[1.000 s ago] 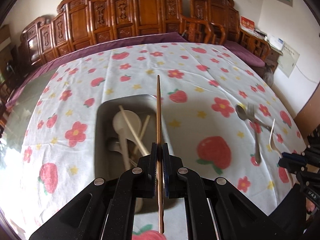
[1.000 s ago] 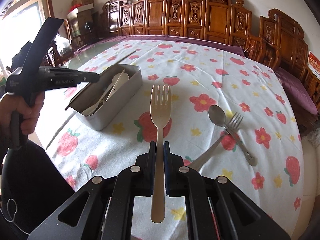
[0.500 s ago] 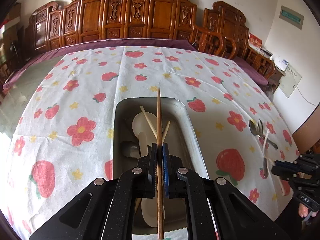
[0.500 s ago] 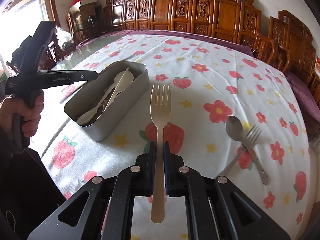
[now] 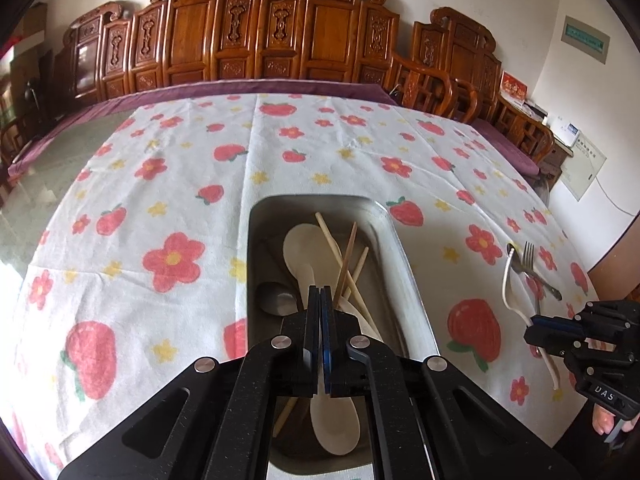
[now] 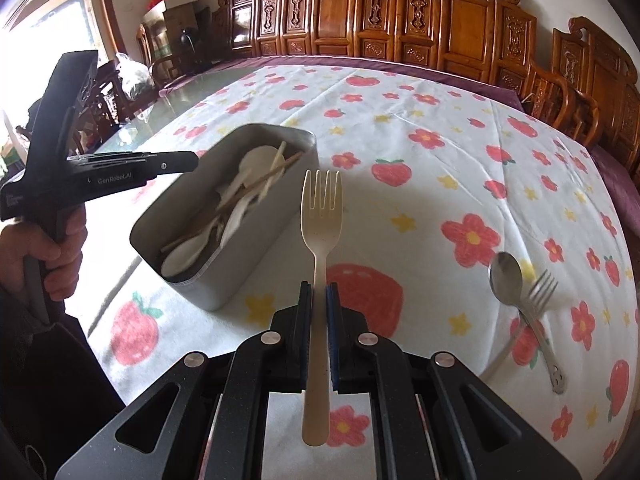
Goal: Organize utensils
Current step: 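Carry the chopstick with the left tool while the right tool carries the fork to the tray, then lower the chopstick into the tray with the left tool while the right tool drops the fork in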
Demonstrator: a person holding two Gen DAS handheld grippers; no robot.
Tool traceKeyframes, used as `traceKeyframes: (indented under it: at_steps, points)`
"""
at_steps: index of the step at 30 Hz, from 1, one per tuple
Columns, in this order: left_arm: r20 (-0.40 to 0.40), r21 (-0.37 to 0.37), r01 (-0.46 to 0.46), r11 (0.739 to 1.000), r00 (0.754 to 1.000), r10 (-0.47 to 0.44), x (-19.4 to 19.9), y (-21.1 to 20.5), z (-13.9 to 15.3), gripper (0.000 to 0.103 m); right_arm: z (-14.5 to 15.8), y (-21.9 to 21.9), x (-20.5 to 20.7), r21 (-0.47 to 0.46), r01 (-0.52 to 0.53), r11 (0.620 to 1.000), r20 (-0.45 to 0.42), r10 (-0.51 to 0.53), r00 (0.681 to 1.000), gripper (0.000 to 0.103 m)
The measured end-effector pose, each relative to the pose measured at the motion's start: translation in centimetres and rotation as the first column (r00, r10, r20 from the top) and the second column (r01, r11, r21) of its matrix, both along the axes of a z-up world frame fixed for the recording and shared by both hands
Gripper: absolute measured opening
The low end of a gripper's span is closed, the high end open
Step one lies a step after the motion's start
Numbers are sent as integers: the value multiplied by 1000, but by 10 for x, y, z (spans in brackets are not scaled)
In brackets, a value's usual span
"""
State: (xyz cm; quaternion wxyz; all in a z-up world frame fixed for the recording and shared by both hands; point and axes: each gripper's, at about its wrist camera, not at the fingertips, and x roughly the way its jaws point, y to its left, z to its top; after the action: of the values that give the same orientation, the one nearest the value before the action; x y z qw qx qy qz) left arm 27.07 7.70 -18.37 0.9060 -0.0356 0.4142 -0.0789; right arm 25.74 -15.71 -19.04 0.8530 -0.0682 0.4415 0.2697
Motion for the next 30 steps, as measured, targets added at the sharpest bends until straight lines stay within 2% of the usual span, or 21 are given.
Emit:
traceKeyframes:
  at_steps: [4,10,17,27,30]
  points:
    - [23,-6,-2,1000,1000,2,-5,8,10,0,10,17,6,13,-15,1000,8,15,1000,9]
    - [49,31,-23,999,999,21,-11,23,21,0,17,54,17,37,-45,998,5,45,999,9]
    - [62,34,-57,998,997,55,-16,45,30,0,19,92,38,103,-44,994,-39,48,998,9]
    - [98,43,-80,996,992,75,-23,54,42,0,-8,125,64,150,-4,989,-141,25,990,9]
    - [100,38,-79,996,992,75,-23,55,43,0,-14,128,64,146,-4,989,-141,24,990,9]
